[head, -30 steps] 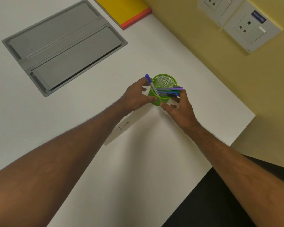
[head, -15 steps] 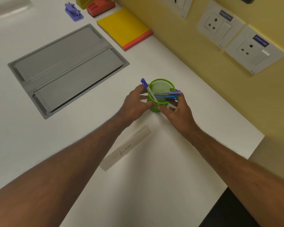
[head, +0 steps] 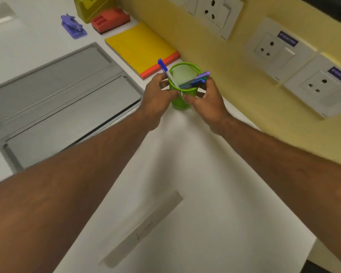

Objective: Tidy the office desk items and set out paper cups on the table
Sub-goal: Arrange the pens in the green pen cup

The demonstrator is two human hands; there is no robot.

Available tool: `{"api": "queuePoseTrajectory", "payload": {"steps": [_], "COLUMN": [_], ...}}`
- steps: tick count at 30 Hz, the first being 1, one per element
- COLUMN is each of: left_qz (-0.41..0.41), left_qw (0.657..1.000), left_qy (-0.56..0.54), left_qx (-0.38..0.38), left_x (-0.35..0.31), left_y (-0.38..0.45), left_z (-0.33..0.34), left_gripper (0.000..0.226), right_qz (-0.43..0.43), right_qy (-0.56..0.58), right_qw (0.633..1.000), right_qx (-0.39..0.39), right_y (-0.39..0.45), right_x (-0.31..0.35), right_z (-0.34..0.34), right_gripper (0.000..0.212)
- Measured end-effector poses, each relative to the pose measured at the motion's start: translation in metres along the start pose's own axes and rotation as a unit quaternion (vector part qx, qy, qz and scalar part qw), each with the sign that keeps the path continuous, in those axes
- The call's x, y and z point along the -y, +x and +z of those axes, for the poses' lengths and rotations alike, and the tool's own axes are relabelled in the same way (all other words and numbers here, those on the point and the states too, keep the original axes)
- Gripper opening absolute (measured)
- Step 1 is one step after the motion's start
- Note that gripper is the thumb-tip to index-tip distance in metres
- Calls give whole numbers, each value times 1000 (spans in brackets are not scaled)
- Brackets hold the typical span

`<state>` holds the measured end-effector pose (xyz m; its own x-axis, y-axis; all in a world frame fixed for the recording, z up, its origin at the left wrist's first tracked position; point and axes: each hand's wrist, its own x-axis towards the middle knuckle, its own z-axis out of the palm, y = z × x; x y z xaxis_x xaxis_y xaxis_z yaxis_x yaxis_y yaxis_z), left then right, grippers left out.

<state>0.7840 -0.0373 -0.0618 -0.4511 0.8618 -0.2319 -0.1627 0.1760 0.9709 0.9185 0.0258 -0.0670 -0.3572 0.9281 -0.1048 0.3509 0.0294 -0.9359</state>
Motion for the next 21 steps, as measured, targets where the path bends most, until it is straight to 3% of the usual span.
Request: {"api": "queuePoseTrajectory", "payload": {"steps": [9,21], "left_qz": [9,7], "left_qw": [999,1000], "left_qy": [-20,-10], "left_qx": [-27,-25], "left_x": [-3,-1], "left_y": [74,99], "left_z": [8,6], "left_gripper": [56,57], "right_qz": [4,10], "right_qy": [-17,-2], "right_qw": [999,1000], "right_qx": [-36,-23], "right_y": [74,100], "right_x": [-2,-8], "right_z": [15,25], "right_gripper": [58,63]}}
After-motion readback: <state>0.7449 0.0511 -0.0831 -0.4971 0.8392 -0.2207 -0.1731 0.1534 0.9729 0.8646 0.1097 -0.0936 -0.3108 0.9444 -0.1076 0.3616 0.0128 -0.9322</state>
